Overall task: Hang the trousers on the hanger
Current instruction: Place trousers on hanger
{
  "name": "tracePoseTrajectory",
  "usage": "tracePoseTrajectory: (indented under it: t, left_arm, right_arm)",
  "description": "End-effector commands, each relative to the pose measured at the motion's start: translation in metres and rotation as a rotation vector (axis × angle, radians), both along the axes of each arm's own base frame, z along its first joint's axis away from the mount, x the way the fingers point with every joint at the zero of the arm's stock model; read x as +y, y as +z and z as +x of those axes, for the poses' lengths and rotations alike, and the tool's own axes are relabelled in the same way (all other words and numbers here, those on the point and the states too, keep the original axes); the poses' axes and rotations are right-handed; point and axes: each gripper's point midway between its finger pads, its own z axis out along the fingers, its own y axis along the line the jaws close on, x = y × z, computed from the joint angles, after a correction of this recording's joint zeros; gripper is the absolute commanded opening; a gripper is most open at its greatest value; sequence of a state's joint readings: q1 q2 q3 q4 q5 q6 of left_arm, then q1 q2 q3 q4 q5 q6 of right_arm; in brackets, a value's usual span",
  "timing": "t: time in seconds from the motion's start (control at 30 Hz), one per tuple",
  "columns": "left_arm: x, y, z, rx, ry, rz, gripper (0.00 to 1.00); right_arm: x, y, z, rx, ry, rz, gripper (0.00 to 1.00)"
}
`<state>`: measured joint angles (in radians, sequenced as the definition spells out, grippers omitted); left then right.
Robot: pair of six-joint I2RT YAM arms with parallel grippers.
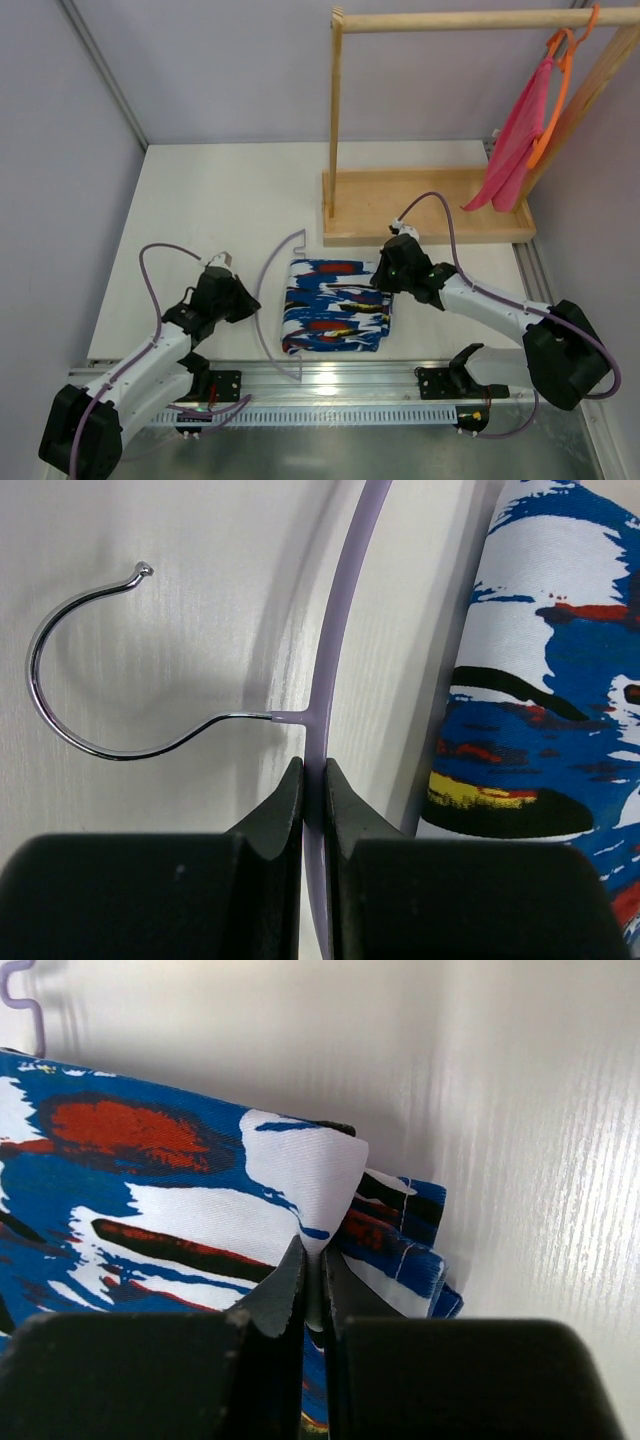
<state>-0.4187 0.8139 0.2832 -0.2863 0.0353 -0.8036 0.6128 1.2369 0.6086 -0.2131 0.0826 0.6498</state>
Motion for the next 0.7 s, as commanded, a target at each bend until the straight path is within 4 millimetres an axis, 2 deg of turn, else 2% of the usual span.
tracePoseTrajectory:
  t: [0.0, 0.17, 0.2, 0.27, 0.33, 0.43, 0.47, 0.5, 0.63, 0.67]
  left_arm:
    - [0.005, 0.013, 0.013, -0.069, 0.019, 0.021, 0.0]
    - [0.004, 0.018, 0.018, -0.113, -0.001, 0.024, 0.0]
    - [-0.006, 0.024, 0.018, -0.127, -0.047, -0.017, 0.0]
    - [-0.014, 0.028, 0.017, -0.143, -0.086, -0.043, 0.0]
    - [-0.019, 0.035, 0.021, -0.177, -0.105, -0.074, 0.0]
    - [-0.024, 0.037, 0.019, -0.172, -0.117, -0.102, 0.0]
    - [-0.025, 0.037, 0.019, -0.17, -0.119, -0.106, 0.0]
    - [-0.026, 0.035, 0.017, -0.163, -0.125, -0.108, 0.0]
    - [-0.028, 0.032, 0.014, -0.153, -0.141, -0.117, 0.0]
    - [-0.029, 0.033, 0.014, -0.156, -0.144, -0.121, 0.0]
  right_arm:
    - [-0.044, -0.024, -0.006, 0.013, -0.096, -0.157, 0.04]
    - [-0.068, -0.025, -0.006, -0.009, -0.153, -0.257, 0.04]
    - [-0.065, -0.021, -0.003, -0.028, -0.141, -0.245, 0.04]
    - [-0.054, -0.015, 0.001, -0.058, -0.087, -0.212, 0.05]
    - [-0.05, -0.017, 0.001, -0.04, -0.063, -0.213, 0.07]
    - [-0.052, -0.018, -0.004, -0.002, -0.069, -0.22, 0.17]
    - [-0.053, -0.014, -0.011, 0.02, -0.07, -0.21, 0.25]
    - [-0.053, -0.012, -0.016, 0.032, -0.065, -0.205, 0.27]
    - [-0.037, 0.025, -0.035, 0.029, 0.03, -0.105, 0.31]
    - [-0.033, 0.042, -0.037, 0.003, 0.046, -0.071, 0.32]
